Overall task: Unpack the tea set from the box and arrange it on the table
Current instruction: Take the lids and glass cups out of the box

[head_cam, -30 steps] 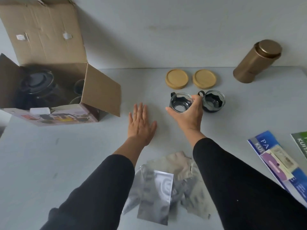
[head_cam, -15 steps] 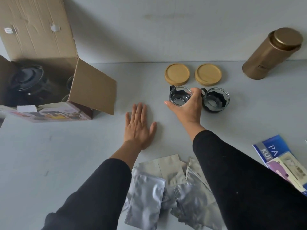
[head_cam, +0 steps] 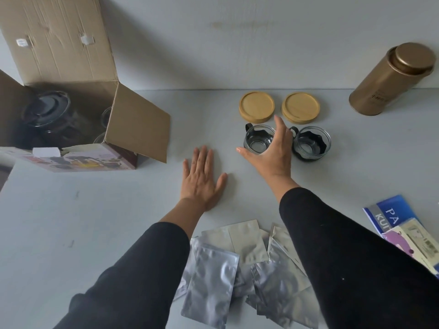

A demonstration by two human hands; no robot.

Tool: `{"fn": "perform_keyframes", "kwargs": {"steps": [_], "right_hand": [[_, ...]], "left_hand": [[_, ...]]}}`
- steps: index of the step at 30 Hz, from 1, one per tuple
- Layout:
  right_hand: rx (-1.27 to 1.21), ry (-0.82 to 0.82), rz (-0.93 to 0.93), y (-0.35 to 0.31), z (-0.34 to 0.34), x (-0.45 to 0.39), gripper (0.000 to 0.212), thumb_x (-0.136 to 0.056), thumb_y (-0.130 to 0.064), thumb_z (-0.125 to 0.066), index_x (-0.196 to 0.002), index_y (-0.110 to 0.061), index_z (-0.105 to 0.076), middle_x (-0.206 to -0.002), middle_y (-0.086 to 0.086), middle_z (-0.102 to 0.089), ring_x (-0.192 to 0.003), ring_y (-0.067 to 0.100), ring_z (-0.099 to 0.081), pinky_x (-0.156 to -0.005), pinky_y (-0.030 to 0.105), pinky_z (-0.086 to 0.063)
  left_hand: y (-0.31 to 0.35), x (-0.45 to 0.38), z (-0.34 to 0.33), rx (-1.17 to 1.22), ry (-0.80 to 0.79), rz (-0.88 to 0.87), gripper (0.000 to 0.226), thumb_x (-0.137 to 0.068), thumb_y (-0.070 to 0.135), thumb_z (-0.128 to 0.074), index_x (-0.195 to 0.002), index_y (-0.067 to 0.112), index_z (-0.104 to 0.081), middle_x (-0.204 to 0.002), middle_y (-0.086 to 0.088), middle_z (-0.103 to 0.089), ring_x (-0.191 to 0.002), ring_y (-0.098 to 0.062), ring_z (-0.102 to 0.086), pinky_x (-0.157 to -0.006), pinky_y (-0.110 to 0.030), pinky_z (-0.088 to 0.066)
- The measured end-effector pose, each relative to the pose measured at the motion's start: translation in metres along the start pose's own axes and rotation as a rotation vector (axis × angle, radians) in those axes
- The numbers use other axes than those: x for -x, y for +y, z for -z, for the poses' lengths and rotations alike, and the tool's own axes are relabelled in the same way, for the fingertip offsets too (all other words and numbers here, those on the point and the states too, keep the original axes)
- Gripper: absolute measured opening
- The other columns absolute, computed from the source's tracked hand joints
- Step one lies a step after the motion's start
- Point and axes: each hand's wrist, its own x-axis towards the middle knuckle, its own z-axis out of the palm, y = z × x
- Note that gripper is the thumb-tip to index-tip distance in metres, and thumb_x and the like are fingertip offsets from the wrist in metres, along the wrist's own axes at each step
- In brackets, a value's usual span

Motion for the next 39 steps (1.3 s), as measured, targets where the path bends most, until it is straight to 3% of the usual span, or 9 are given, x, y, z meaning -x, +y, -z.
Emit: {"fn": "perform_keyframes", "kwargs": {"steps": [3, 9, 12, 18, 22, 25, 30, 39], "right_hand": [[0.070, 0.036, 0.125, -0.017, 0.006, -0.003, 0.091, -0.070, -0.045, -0.076, -0.141, -0.006, -0.033, -0.132, 0.016, -0.042, -0.124, 0.029, -0.039, -0.104, 0.035, -0.034], [0.080, 0.013, 0.282, -0.077, -0.007, -0.005, 0.073, -0.079, -0.048, -0.059, -0.132, -0.001, -0.043, -0.124, 0.017, -0.050, -0.115, 0.031, -0.047, -0.091, 0.033, -0.041], [0.020, -0.007, 0.346, -0.118, -0.028, 0.004, 0.064, -0.079, -0.041, -0.063, -0.124, 0.001, -0.050, -0.116, 0.018, -0.054, -0.109, 0.033, -0.053, -0.088, 0.027, -0.038], [0.023, -0.145, 0.444, -0.199, -0.083, 0.022, 0.037, -0.080, -0.026, -0.068, -0.107, -0.002, -0.059, -0.105, 0.011, -0.060, -0.102, 0.030, -0.056, -0.079, 0.034, -0.047], [0.191, -0.284, 0.496, -0.238, -0.125, 0.027, 0.025, -0.080, -0.028, -0.064, -0.095, -0.009, -0.062, -0.095, 0.007, -0.064, -0.097, 0.025, -0.053, -0.077, 0.033, -0.048], [0.373, -0.364, 0.495, -0.261, -0.150, 0.029, 0.025, -0.077, -0.040, -0.063, -0.089, -0.019, -0.061, -0.090, -0.001, -0.063, -0.099, 0.023, -0.053, -0.078, 0.038, -0.051], [0.854, -0.576, 0.360, -0.295, -0.170, 0.030, 0.039, -0.082, -0.049, -0.061, -0.108, -0.020, -0.063, -0.117, 0.006, -0.059, -0.120, 0.026, -0.043, -0.104, 0.047, -0.030], [1.160, -0.727, 0.171, -0.305, -0.195, 0.032, 0.043, -0.088, -0.035, -0.053, -0.129, -0.023, -0.050, -0.136, 0.005, -0.048, -0.134, 0.026, -0.031, -0.105, 0.054, -0.024]], "left_hand": [[-0.004, 0.003, 0.012, 0.012, -0.016, -0.004, 0.071, -0.098, 0.052, -0.018, -0.151, 0.012, 0.008, -0.159, -0.004, 0.016, -0.145, -0.018, 0.021, -0.119, -0.039, 0.011], [-0.034, 0.006, 0.072, 0.012, 0.160, -0.021, 0.068, -0.100, 0.045, -0.022, -0.152, 0.011, 0.006, -0.159, -0.004, 0.015, -0.145, -0.019, 0.021, -0.117, -0.036, 0.012], [-0.068, 0.009, 0.109, -0.025, 0.249, -0.001, 0.066, -0.101, 0.043, -0.025, -0.153, 0.011, 0.002, -0.160, -0.003, 0.011, -0.146, -0.020, 0.017, -0.117, -0.036, 0.011], [-0.161, 0.016, 0.163, -0.036, 0.340, 0.129, 0.064, -0.101, 0.042, -0.022, -0.153, 0.010, -0.001, -0.161, -0.004, 0.007, -0.147, -0.021, 0.014, -0.118, -0.040, 0.008], [-0.215, 0.012, 0.185, -0.088, 0.318, 0.166, 0.063, -0.101, 0.041, -0.019, -0.153, 0.009, 0.000, -0.160, -0.005, 0.007, -0.147, -0.022, 0.014, -0.119, -0.041, 0.006], [-0.245, 0.007, 0.190, -0.114, 0.226, 0.140, 0.063, -0.101, 0.041, -0.018, -0.153, 0.011, 0.002, -0.160, -0.004, 0.010, -0.146, -0.021, 0.016, -0.119, -0.041, 0.006], [-0.270, 0.002, 0.183, -0.112, 0.119, 0.067, 0.062, -0.101, 0.040, -0.017, -0.152, 0.014, 0.006, -0.160, -0.002, 0.014, -0.146, -0.020, 0.019, -0.118, -0.043, 0.007], [-0.277, 0.002, 0.176, -0.069, 0.123, 0.042, 0.059, -0.102, 0.037, -0.012, -0.151, 0.016, 0.014, -0.159, -0.001, 0.019, -0.144, -0.019, 0.023, -0.119, -0.046, 0.009]]}}
